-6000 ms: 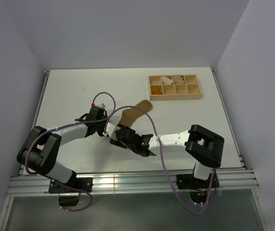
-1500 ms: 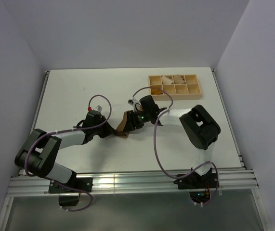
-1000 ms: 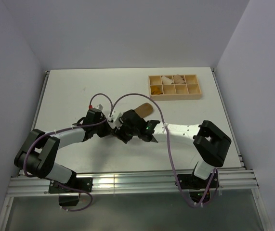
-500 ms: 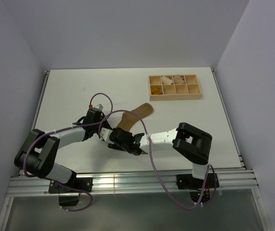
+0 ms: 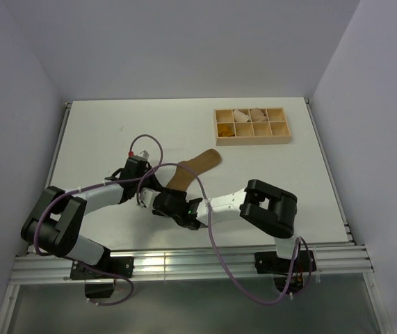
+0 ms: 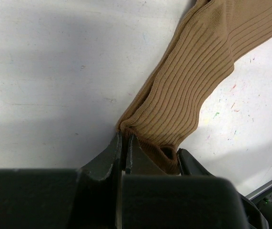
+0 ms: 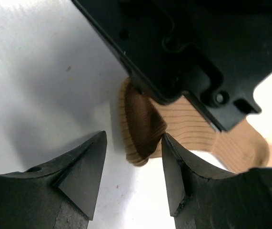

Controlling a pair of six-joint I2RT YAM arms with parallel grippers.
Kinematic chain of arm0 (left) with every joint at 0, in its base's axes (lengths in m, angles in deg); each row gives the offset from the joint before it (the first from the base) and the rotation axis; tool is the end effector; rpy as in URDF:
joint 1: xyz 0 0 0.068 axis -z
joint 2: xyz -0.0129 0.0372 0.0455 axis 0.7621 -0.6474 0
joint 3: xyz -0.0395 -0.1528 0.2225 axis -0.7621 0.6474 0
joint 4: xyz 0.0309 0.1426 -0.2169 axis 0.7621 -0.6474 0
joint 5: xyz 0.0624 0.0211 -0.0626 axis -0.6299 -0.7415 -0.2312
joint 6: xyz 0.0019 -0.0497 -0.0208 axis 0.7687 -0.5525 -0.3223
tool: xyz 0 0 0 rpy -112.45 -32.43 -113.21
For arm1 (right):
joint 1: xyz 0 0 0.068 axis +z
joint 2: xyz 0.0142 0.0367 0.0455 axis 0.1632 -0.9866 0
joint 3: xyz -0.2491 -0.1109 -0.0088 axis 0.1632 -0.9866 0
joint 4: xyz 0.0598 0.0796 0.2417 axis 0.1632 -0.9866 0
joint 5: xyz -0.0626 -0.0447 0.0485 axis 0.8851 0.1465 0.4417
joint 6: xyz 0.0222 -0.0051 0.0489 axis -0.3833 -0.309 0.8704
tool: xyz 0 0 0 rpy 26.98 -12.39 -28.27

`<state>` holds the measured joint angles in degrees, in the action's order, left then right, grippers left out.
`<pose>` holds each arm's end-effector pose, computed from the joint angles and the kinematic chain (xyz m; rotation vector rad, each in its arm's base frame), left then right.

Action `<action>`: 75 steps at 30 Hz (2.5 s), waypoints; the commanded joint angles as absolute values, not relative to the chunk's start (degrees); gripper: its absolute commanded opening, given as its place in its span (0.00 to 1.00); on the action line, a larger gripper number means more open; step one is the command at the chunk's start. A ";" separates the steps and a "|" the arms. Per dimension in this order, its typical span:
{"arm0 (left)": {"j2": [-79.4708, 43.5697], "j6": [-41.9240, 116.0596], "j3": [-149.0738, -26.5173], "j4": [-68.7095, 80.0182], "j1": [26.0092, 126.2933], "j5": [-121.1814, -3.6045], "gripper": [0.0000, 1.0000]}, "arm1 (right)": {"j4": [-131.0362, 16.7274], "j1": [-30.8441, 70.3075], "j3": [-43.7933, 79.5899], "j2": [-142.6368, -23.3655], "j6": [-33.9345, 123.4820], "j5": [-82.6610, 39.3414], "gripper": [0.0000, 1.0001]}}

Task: Roll the socks
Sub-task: Roll the sock at the center of the board.

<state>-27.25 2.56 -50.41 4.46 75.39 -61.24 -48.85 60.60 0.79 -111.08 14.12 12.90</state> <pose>0.2414 -0.1229 0.1452 -0.3744 2.5319 -0.7314 0.1472 0.3571 0.1395 -1.4591 1.6806 -0.1095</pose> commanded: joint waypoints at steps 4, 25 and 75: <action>-27.36 3.91 -52.45 1.88 75.84 -60.37 0.00 | -49.08 60.83 3.44 -114.15 13.70 12.53 0.50; -25.86 -1.00 -52.01 1.62 75.76 -61.95 0.17 | -55.85 56.71 0.36 -113.55 23.01 0.67 0.00; -23.40 -5.67 -39.62 24.28 76.02 -58.44 0.60 | -38.54 22.60 -0.87 -126.11 70.74 -73.96 0.00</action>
